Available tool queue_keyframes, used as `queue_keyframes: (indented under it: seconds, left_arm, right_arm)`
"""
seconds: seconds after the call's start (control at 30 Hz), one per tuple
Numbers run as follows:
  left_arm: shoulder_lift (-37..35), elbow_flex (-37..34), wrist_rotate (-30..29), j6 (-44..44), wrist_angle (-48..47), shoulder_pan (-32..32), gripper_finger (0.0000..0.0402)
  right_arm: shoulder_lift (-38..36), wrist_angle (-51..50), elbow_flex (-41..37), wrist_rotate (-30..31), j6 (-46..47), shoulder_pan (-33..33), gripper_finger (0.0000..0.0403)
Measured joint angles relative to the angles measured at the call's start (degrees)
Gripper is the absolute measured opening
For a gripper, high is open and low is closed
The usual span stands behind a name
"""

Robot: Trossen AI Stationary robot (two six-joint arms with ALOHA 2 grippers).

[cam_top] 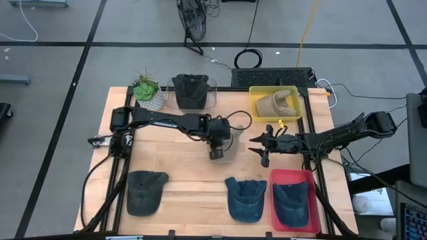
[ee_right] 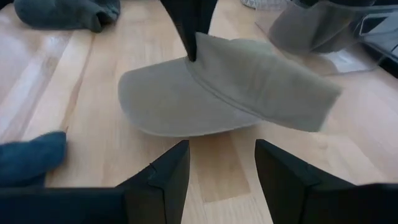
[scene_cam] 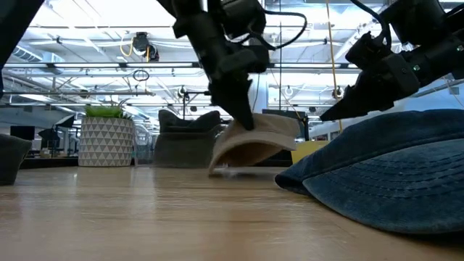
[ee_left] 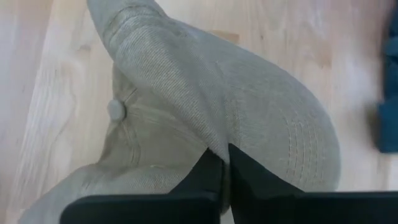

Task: Pick & Place hat
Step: Put the brown cap into the yellow bin

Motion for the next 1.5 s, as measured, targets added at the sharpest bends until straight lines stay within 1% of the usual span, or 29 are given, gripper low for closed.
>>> queue_keyframes:
  seconds: [0.07,0.1,0.3,0.37,0.43,0.53,0.6,0.7,0.77,0.87,0.93,1.0,1.03,1.1,1.17,1.23,1.3,1.37,1.5]
  left_arm:
    - [0.7,0.2,0.0,0.2,0.6,0.0,0.0014]
    - [0.8,0.2,0.0,0.5,0.7,0.0,0.0024]
    - [-0.7,0.2,-2.8,1.2,-0.6,0.1,0.0120]
    - [-2.3,0.3,-3.4,2.1,-1.1,0.4,0.0147]
    - [-4.9,0.3,-3.9,3.6,-4.6,0.7,0.0168]
    - [-9.9,0.3,-6.7,3.3,-10.0,1.0,0.0183]
    - [-13.0,0.2,-8.7,2.7,-12.1,1.1,0.0184]
    - [-18.8,-3.3,-9.3,3.4,-9.0,1.0,0.0175]
    - [-22.9,-7.3,-9.2,3.4,-4.4,0.8,0.0165]
    - [-29.6,-16.1,-8.8,2.8,5.6,0.7,0.0148]
    - [-33.9,-22.5,-7.8,2.9,14.7,0.6,0.0137]
    - [-37.8,-27.8,-6.7,3.7,21.9,0.8,0.0128]
    - [-39.6,-29.8,-5.9,4.1,25.9,0.9,0.0124]
    - [-43.6,-33.0,-5.8,4.9,29.6,1.5,0.0116]
    - [-46.9,-34.4,-6.4,5.1,33.5,1.8,0.0110]
    - [-50.2,-35.7,-6.4,5.3,34.2,1.7,0.0104]
    - [-52.3,-35.9,-5.8,5.6,35.4,1.3,0.0100]
    - [-54.3,-36.4,-5.6,5.6,33.9,0.9,0.0098]
    - [-55.7,-37.3,-4.1,5.6,32.5,-1.2,0.0099]
  right_arm:
    - [0.0,-0.5,0.0,0.0,0.0,0.0,0.0160]
    - [0.0,-0.6,0.0,0.0,0.0,0.0,0.0160]
    - [0.0,-0.4,0.0,0.0,-0.6,0.0,0.0160]
    - [0.0,-0.3,0.0,0.0,-0.6,0.0,0.0160]
    - [0.0,0.5,0.0,0.1,-0.5,0.0,0.0160]
    - [0.2,3.6,0.0,0.1,0.3,0.0,0.0160]
    - [1.0,8.2,0.0,0.0,0.5,0.0,0.0160]
    - [3.9,17.8,0.2,-3.5,0.5,0.0,0.0160]
    - [6.7,22.1,1.3,-5.6,0.0,0.0,0.0160]
    - [11.4,22.9,5.3,-6.8,-1.9,0.0,0.0160]
    - [14.9,21.5,9.2,-7.8,-3.5,-0.5,0.0160]
    - [19.0,17.5,14.4,-9.3,-4.4,-1.3,0.0160]
    - [20.8,14.0,17.0,-10.1,-4.6,-1.7,0.0160]
    - [24.8,5.7,22.7,-10.6,-4.6,-2.6,0.0160]
    - [28.2,-2.8,27.5,-10.5,-4.6,-3.3,0.0160]
    - [31.1,-9.2,31.1,-10.4,-4.5,-4.1,0.0160]
    - [33.0,-11.2,32.9,-10.4,-4.3,-4.8,0.0164]
    - [34.1,-11.0,33.7,-10.4,-3.5,-5.5,0.0175]
    - [35.6,-7.4,33.9,-10.4,-2.6,-6.5,0.0201]
